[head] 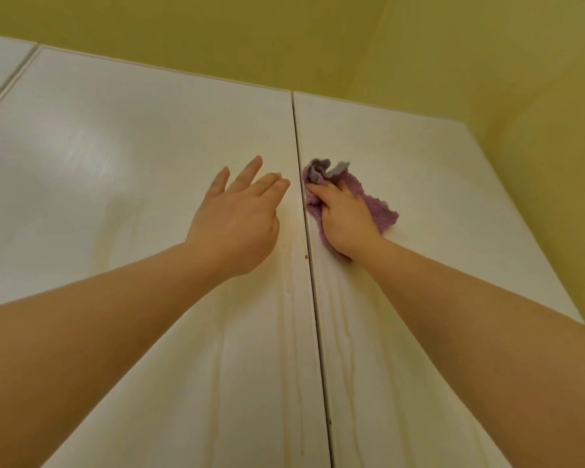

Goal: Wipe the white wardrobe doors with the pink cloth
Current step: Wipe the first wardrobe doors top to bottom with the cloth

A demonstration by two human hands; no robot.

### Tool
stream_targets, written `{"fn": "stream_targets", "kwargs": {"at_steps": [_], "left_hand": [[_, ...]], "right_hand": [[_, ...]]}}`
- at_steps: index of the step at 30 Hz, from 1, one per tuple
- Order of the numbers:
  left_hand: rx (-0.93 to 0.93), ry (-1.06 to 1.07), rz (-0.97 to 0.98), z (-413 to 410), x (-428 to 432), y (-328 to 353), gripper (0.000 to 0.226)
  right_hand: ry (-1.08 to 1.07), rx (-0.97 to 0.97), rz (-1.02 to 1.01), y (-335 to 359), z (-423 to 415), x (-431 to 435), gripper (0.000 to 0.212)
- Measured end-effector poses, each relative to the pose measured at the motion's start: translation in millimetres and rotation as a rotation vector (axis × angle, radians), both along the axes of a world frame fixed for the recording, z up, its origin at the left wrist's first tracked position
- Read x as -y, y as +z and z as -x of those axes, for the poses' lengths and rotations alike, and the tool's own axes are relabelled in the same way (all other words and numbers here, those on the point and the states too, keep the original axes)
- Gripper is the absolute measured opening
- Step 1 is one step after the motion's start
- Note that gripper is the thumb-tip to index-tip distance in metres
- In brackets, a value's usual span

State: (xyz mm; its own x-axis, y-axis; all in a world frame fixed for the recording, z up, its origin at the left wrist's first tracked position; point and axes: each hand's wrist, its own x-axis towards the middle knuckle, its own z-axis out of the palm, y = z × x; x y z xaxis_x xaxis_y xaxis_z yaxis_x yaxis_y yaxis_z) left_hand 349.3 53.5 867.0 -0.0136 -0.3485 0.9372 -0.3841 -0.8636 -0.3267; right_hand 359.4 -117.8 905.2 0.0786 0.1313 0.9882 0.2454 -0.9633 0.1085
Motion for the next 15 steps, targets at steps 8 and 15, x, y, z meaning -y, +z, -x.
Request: {"fn": "stream_targets", "kwargs": {"at_steps": [8,15], "left_hand": [[-0.058,-0.009,-0.022,-3.9,-13.1,-34.3,0.052],[-0.131,-0.105,0.039,-3.1,-19.3,-39.0,0.051]], "right_hand": [[-0.002,-0.121,-0.077,-43.2,17.3,-4.3,0.04],[-0.16,-0.091,-0.076,-84.6,18.7,-14.2,0.045]]}}
